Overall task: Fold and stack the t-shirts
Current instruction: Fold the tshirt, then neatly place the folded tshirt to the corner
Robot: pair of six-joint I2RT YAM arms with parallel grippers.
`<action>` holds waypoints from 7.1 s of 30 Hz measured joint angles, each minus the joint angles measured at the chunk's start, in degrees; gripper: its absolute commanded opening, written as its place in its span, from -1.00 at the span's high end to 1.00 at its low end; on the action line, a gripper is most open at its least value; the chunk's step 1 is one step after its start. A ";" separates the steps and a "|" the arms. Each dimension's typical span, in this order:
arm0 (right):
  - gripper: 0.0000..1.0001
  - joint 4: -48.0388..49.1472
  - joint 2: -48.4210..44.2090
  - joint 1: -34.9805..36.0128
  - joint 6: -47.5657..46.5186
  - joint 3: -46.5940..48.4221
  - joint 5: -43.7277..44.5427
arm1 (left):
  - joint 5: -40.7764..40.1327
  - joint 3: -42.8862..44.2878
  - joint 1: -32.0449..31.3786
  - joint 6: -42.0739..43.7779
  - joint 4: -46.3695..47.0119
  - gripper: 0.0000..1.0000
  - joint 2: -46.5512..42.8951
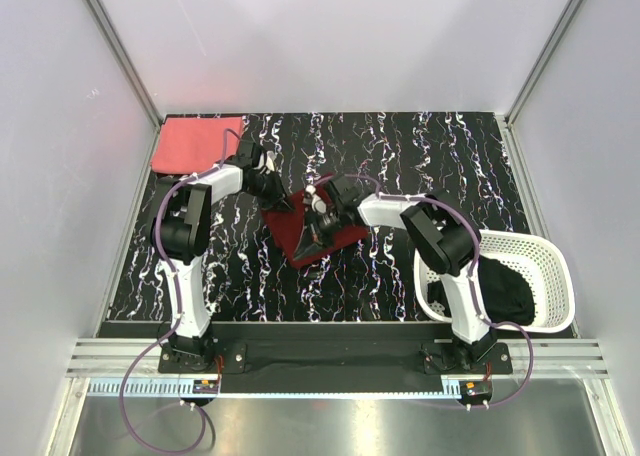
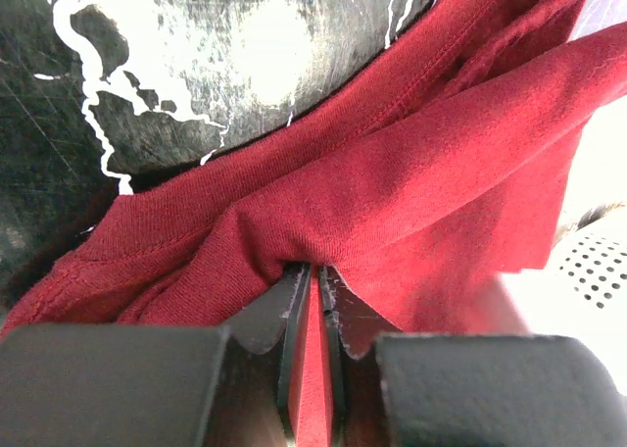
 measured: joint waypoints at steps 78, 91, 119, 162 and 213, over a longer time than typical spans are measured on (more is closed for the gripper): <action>1.00 13.42 25.27 -22.08 19.76 29.59 6.54 | 1.73 -6.86 4.94 -6.84 9.79 0.40 -3.13; 1.00 -3.61 18.10 -23.50 8.70 33.81 7.72 | 1.90 -3.52 5.20 -7.23 8.59 0.26 -7.08; 1.00 -9.92 12.00 -22.95 1.29 20.81 9.16 | 1.07 -22.16 -0.76 -5.18 6.91 0.17 -28.33; -0.48 -42.27 -0.09 12.94 -21.66 33.18 55.91 | -42.07 -21.97 4.42 -18.12 -39.19 -0.63 -73.13; -0.54 30.67 -5.38 33.00 -91.47 -14.19 72.00 | -38.80 -8.33 5.09 -41.86 -53.75 -0.98 -70.90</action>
